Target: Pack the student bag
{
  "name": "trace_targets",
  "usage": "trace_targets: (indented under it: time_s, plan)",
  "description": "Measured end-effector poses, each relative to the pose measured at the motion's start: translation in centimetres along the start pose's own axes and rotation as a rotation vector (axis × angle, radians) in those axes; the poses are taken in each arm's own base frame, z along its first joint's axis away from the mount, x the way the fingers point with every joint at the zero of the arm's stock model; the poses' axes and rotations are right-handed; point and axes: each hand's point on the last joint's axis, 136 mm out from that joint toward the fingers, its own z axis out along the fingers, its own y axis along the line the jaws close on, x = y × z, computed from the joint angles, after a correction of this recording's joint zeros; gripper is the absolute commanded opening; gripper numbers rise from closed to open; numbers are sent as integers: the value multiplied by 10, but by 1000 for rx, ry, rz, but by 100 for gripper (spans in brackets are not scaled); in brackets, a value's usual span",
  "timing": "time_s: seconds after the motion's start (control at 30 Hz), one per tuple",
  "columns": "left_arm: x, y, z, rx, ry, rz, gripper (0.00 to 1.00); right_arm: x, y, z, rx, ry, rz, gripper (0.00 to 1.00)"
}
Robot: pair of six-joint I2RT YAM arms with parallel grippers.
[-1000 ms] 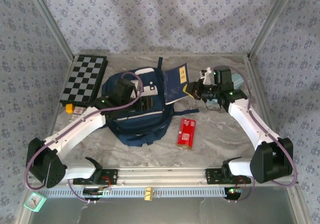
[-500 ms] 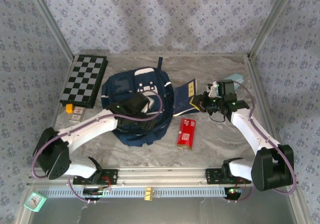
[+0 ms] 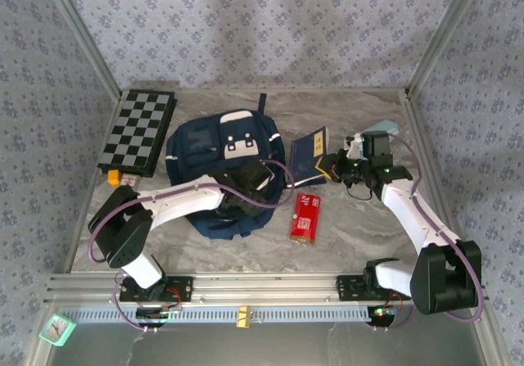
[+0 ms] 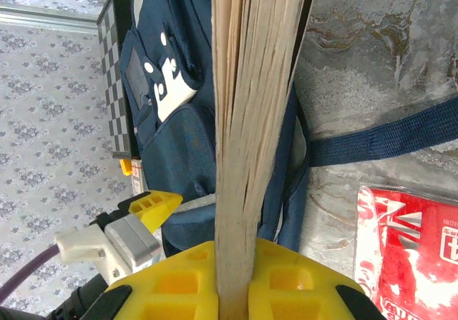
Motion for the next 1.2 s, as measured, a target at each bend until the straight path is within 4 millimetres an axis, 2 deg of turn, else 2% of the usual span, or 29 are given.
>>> trace_targets:
  time_s: [0.13, 0.27, 0.4, 0.5, 0.63, 0.73, 0.83, 1.03, 1.2]
  plan:
    - [-8, -3, 1, 13, -3, 10, 81, -2, 0, -2, -5, -9, 1, 0]
    - [-7, -3, 7, 2, 7, 25, 84, -3, -2, -3, -6, -11, 5, 0]
    - [-7, -3, 8, 2, 5, 41, 78, -3, -3, -3, -9, -10, 8, 0]
    - [-7, -4, 12, -7, 11, 64, 63, -3, -3, -3, -10, -11, 12, 0]
    - [-8, -4, 15, -20, 8, 88, 36, -2, -3, -3, -12, -13, 14, 0]
    - [-13, 3, 14, -48, -5, 93, 18, -3, -4, -4, -14, -14, 17, 0]
    - [-23, 8, 10, -63, -26, 97, 5, -3, -6, -5, -13, -17, 21, 0]
    - [-58, 23, -13, -96, -87, 49, 0, -7, -18, -16, 14, -20, 35, 0]
    - [-94, 42, -46, -122, -153, -40, 0, -1, -17, -20, 13, 15, 15, 0]
